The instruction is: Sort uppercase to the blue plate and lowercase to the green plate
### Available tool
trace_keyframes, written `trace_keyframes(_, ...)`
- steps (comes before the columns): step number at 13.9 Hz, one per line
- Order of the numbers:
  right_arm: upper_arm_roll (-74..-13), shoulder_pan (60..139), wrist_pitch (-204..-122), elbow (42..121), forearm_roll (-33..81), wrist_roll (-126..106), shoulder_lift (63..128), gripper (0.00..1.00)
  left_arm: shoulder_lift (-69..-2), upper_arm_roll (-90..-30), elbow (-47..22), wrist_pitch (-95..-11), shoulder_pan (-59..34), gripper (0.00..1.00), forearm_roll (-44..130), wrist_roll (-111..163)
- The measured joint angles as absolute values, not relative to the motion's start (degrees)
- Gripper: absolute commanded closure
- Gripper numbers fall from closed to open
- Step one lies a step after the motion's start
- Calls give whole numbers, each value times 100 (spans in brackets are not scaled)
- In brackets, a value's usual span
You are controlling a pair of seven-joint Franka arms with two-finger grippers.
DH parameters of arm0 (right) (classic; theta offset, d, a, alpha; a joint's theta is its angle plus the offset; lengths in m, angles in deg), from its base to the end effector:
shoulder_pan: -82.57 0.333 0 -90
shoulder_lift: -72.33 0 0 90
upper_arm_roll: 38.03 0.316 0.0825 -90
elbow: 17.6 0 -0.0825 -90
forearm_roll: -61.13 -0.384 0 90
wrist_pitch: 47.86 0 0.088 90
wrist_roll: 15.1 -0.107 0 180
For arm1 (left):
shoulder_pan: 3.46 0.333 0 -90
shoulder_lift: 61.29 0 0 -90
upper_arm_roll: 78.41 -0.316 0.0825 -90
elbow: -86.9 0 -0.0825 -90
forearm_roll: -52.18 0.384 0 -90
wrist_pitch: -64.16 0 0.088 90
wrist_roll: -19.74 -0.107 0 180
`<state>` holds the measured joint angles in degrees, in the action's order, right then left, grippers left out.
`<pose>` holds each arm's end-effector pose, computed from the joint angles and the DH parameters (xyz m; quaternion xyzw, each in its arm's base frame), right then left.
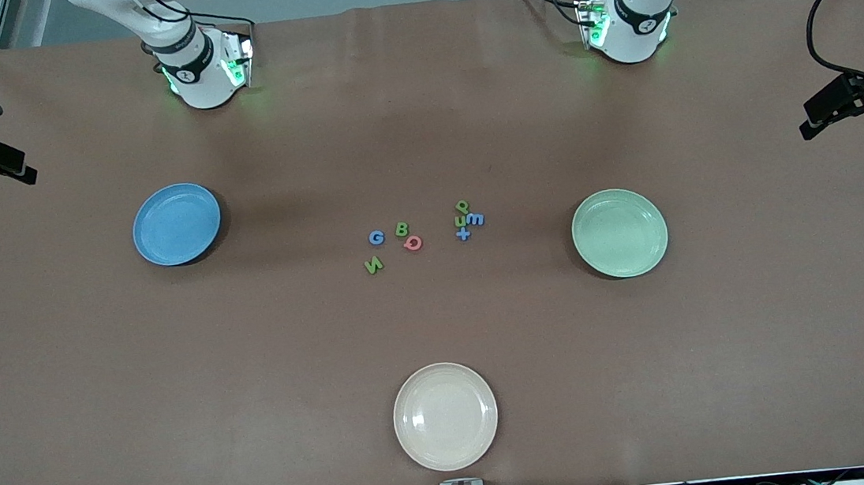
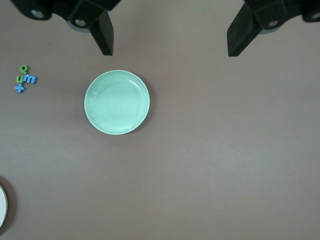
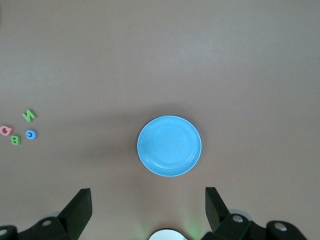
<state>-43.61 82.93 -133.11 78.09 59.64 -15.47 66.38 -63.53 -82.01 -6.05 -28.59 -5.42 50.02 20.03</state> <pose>0.5103 -0.0463 0.6263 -0.9979 0.0477 0.0386 0.0197 0.5467 0.0125 0.6260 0.9995 0.0174 0.0180 0.0199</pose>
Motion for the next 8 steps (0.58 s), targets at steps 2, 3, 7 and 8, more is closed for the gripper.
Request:
trace_keyframes(2, -4361, 8293, -13352, 7809, 5964, -1532, 6638, 0, -6353, -8201, -605, -2859, -542, 0, 5008, 2003)
trace_keyframes(3, -4361, 8293, -13360, 7809, 5964, -1474, 6638, 0, -6353, -8201, -605, -2859, -543, 0, 5011, 2003)
trace_keyframes(7, -4361, 8293, -13363, 7816, 5964, -1207, 6638, 0, -6353, -8197, -606, -2849, -545, 0, 5012, 2003)
trace_keyframes(8, -4361, 8293, -13363, 7824, 5964, -1172, 6638, 0, -6352, -8186, -606, -2847, -547, 0, 5012, 2003)
